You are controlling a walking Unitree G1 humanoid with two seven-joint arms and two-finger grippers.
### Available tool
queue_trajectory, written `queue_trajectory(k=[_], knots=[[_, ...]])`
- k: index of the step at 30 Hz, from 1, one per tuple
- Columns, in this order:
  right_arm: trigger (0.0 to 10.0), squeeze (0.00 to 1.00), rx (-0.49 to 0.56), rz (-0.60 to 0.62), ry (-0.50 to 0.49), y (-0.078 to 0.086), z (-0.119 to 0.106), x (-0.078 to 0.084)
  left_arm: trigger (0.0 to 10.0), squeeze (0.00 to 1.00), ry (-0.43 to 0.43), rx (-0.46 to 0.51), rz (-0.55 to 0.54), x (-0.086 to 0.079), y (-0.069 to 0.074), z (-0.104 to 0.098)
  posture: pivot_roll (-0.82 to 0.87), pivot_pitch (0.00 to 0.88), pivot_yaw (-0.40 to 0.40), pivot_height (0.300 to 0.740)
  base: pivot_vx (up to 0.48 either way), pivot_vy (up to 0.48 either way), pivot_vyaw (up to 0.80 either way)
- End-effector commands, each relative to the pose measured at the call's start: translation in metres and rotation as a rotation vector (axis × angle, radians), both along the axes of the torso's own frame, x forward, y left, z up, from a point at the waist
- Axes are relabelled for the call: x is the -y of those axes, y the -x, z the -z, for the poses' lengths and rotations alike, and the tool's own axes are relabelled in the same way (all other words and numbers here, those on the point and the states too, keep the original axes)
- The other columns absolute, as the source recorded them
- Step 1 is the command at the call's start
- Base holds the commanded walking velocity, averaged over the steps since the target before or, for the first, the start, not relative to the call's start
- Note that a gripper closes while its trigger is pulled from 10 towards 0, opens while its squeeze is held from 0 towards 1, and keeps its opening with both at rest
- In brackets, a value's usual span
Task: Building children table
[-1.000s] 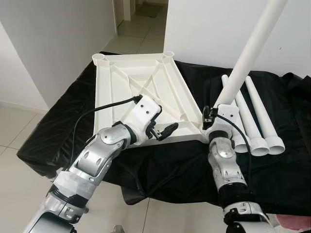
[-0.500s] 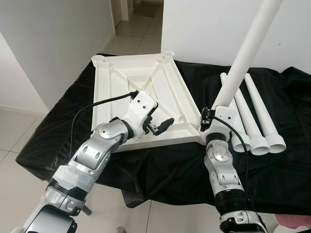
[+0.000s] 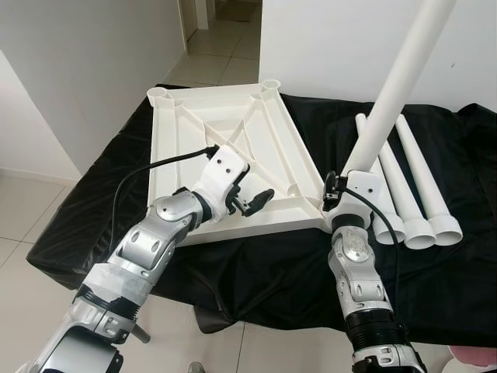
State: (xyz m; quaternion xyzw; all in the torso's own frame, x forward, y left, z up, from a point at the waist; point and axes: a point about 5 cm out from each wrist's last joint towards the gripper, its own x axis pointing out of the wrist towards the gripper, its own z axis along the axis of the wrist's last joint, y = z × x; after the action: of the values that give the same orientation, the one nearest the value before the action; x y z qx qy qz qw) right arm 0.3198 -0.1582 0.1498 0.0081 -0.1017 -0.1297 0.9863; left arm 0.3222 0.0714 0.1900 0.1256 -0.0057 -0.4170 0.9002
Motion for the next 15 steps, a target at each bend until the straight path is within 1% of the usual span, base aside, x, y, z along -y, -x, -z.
queue_trajectory(k=[1,4,8,10,12,15], knots=[[10.0,0.00,-0.112,0.090,-0.043,0.0064,0.0241,0.0153,10.0,0.00,-0.023,-0.036,0.050,-0.0004,0.0012,0.0045,-0.05,0.054,0.074,0.740,0.000,0.000,0.00],[10.0,0.00,-0.106,0.146,-0.086,0.0065,0.0214,0.0145,10.0,0.00,0.002,-0.048,0.036,-0.0020,-0.0048,0.0004,-0.07,0.056,0.079,0.740,0.000,0.000,0.00],[10.0,0.00,-0.104,0.168,-0.113,0.0064,0.0214,0.0130,10.0,0.00,0.002,-0.044,0.031,-0.0025,-0.0068,0.0003,-0.07,0.049,0.077,0.740,0.000,0.000,0.00],[10.0,0.00,-0.104,0.162,-0.116,0.0058,0.0205,0.0115,10.0,0.00,-0.002,-0.044,0.020,-0.0024,-0.0071,0.0001,-0.06,0.050,0.072,0.740,0.000,0.000,0.00],[10.0,0.00,-0.092,0.113,-0.088,0.0038,0.0183,0.0066,10.0,0.00,0.030,-0.062,0.023,-0.0024,-0.0043,-0.0001,-0.06,0.051,0.060,0.740,0.000,0.000,0.00],[10.0,0.00,-0.087,0.099,-0.082,0.0032,0.0172,0.0066,10.0,0.00,0.028,-0.071,0.018,-0.0027,-0.0035,0.0026,-0.06,0.053,0.057,0.740,0.000,0.000,0.00]])
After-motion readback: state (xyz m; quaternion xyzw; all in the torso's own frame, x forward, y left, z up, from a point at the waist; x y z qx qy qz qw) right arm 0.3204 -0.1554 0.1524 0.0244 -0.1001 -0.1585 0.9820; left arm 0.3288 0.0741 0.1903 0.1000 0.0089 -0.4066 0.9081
